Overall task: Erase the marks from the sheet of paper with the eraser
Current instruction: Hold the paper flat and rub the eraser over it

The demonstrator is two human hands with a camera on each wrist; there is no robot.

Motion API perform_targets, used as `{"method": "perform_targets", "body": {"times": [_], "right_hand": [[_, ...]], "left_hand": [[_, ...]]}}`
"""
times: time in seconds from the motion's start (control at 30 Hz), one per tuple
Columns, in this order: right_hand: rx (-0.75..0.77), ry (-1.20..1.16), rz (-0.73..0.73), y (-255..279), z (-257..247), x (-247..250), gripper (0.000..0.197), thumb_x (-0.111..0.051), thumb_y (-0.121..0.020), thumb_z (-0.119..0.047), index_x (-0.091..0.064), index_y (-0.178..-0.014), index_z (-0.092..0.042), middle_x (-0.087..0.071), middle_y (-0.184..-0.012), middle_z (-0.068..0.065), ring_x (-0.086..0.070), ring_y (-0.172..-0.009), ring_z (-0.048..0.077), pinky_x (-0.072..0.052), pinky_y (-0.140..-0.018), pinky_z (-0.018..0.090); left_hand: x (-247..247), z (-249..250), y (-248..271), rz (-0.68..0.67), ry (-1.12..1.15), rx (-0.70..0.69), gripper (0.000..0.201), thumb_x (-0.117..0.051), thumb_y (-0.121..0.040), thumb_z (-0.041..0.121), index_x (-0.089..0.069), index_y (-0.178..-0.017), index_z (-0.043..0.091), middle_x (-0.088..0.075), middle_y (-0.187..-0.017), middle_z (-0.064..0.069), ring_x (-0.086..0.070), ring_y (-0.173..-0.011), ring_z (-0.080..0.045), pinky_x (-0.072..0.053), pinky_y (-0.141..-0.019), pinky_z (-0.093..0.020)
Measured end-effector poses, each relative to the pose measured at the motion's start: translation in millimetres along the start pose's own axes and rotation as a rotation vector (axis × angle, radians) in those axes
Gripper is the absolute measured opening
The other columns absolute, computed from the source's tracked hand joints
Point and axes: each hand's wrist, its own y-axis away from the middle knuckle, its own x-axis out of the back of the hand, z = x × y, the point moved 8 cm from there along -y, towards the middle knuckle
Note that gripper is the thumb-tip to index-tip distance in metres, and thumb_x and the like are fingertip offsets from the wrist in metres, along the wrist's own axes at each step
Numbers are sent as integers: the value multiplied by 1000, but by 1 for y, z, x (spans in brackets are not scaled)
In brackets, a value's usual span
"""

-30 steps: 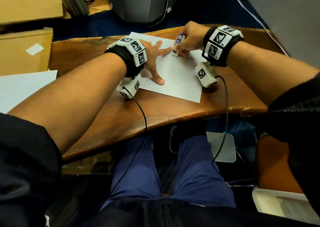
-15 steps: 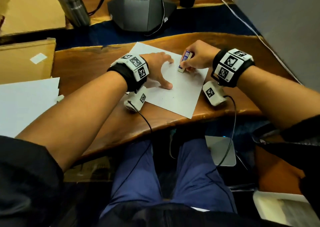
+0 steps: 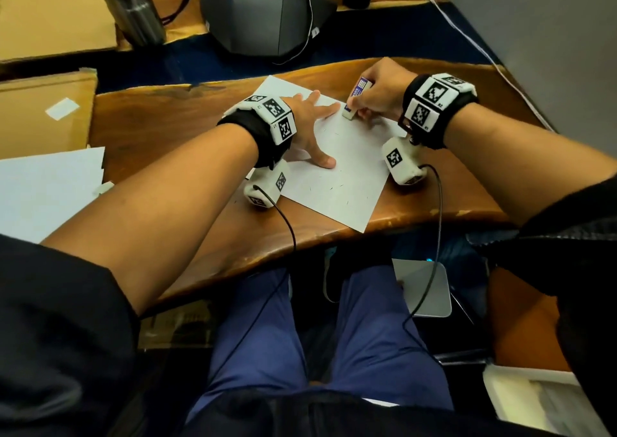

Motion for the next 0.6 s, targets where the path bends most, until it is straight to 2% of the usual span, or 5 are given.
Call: {"method": "perform_targets", "body": {"times": [0.07, 0.17, 0.23, 0.43, 0.6], "right_hand": [[38, 77, -46, 6, -2, -13, 20, -72, -89, -22, -67, -105, -11, -68, -84, -1, -65, -70, 7, -50, -58, 17], [79, 122, -165, 18, -2, -35, 23, -74, -88, -23, -70, -107, -11, -73, -90, 2, -71, -77, 12, -55, -64, 21], [90, 123, -204, 19, -4, -37, 23, -74, -88, -22, -70, -107, -10, -74, -91, 4, -71, -75, 11, -53, -60, 18], [43, 70, -39, 5, -4, -7, 22, -71, -90, -21, -68, -109, -9, -71, -87, 1, -66, -70, 7, -49, -55, 16], [96, 159, -180, 22, 2, -31, 17, -71, -90, -23, -69, -105, -15, -73, -91, 0, -70, -76, 9, -51, -59, 17]], "left_hand": [[-1, 1, -1, 2, -6, -2, 128, -71, -54, 79, 8, -151, 48, 16, -163, 5, 4, -151, -28, -12, -116, -58], [-1, 1, -2, 4, -20, 0, 127, -70, -56, 79, 8, -151, 46, 16, -163, 4, 3, -151, -29, -14, -116, -56], [0, 1, -2, 1, -28, 5, 128, -69, -55, 79, 8, -151, 46, 16, -163, 3, 2, -151, -29, -14, -116, -56], [0, 0, -2, -17, -22, 16, 131, -69, -50, 81, 10, -149, 50, 17, -163, 5, 4, -151, -28, -11, -117, -56], [0, 2, -2, -17, -41, 23, 130, -70, -54, 79, 11, -150, 48, 19, -162, 4, 1, -151, -30, -13, -117, -55]]}}
